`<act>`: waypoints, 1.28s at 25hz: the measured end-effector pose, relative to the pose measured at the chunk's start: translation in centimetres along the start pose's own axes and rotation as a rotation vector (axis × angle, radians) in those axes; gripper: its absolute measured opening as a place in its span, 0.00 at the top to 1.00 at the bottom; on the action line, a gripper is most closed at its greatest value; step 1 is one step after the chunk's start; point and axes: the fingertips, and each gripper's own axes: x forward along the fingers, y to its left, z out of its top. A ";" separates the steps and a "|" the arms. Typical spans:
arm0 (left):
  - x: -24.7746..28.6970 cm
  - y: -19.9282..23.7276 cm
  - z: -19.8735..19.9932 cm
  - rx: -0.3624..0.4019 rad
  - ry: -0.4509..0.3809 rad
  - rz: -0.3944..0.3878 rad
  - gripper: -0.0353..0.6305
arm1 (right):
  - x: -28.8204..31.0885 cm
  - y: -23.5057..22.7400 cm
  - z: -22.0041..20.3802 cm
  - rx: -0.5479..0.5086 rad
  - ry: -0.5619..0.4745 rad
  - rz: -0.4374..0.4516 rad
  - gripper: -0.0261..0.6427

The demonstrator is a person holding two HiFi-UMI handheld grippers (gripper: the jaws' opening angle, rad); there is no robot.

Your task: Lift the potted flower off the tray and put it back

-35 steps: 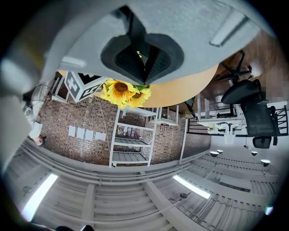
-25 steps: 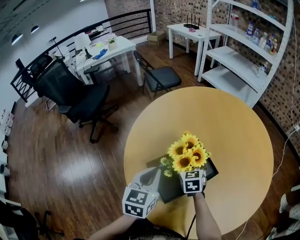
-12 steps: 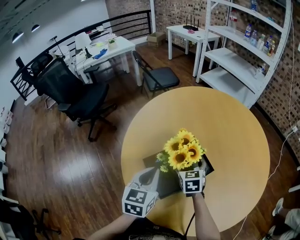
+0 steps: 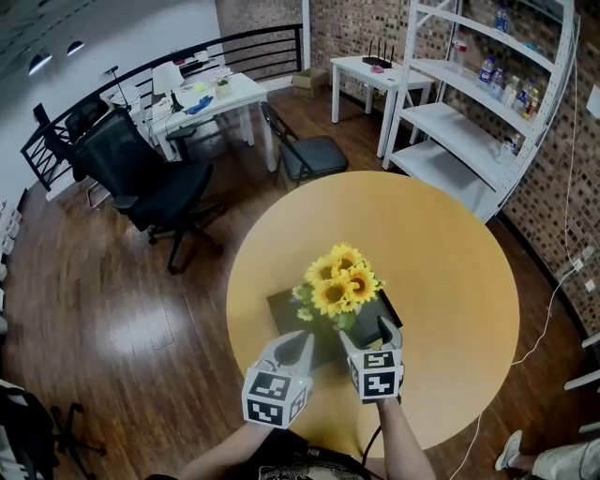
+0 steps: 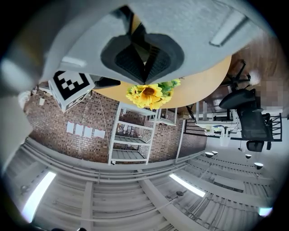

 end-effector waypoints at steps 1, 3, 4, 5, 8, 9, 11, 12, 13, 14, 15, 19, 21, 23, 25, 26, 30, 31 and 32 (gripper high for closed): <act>-0.2 -0.6 -0.1 -0.001 -0.003 0.001 0.94 | -1.0 0.2 0.1 -0.001 -0.011 0.008 0.44; -0.6 -1.8 -0.2 -0.006 -0.010 0.004 0.94 | -3.1 0.6 0.5 -0.007 -0.043 0.026 0.55; -0.8 -2.3 -0.4 -0.010 -0.012 0.005 0.94 | -4.2 0.9 0.7 -0.011 -0.060 0.037 0.59; -1.0 -2.9 -0.5 -0.014 -0.014 0.006 0.94 | -5.2 1.2 0.9 -0.015 -0.078 0.046 0.60; -1.7 -4.7 -0.8 -0.018 -0.020 0.006 0.94 | -8.4 1.7 1.4 -0.035 -0.132 0.058 0.72; -1.9 -5.3 -0.9 -0.017 -0.022 0.005 0.94 | -9.4 1.9 1.6 -0.040 -0.151 0.058 0.75; -2.3 -6.6 -1.1 -0.011 -0.026 0.001 0.94 | -11.3 1.9 2.0 -0.039 -0.185 0.055 0.84; -2.5 -7.3 -1.2 -0.007 -0.027 -0.002 0.94 | -12.2 1.9 2.1 -0.032 -0.202 0.055 0.88; -2.7 -8.0 -1.3 -0.004 -0.028 -0.004 0.94 | -13.1 1.9 2.1 -0.023 -0.217 0.059 0.96; -2.9 -8.6 -1.5 -0.001 -0.028 -0.007 0.94 | -13.9 2.0 2.1 -0.012 -0.229 0.068 0.96; -3.1 -9.2 -1.6 0.002 -0.028 -0.010 0.94 | -14.7 2.1 2.2 -0.002 -0.240 0.081 0.96; -4.0 -11.3 -1.9 0.014 -0.026 -0.014 0.94 | -17.3 2.7 1.7 0.032 -0.265 0.121 0.96; -4.4 -12.1 -1.9 0.018 -0.029 -0.009 0.94 | -18.1 2.7 1.2 0.044 -0.265 0.136 0.96; -4.8 -12.8 -2.0 0.021 -0.032 -0.002 0.94 | -18.7 2.6 0.6 0.050 -0.264 0.147 0.96; -5.1 -13.4 -2.3 0.024 -0.033 0.006 0.94 | -19.1 2.6 0.1 0.054 -0.262 0.158 0.96; -5.2 -13.7 -2.5 0.025 -0.032 0.009 0.94 | -19.3 2.6 -0.1 0.054 -0.261 0.165 0.96; -5.7 -14.8 -3.3 0.018 -0.026 0.022 0.94 | -20.1 2.7 -1.2 0.056 -0.251 0.195 0.96; -5.7 -15.0 -3.4 0.016 -0.027 0.024 0.94 | -20.3 2.7 -1.4 0.059 -0.251 0.205 0.96; -5.7 -15.3 -3.4 0.016 -0.030 0.025 0.94 | -20.5 2.7 -1.4 0.060 -0.253 0.214 0.96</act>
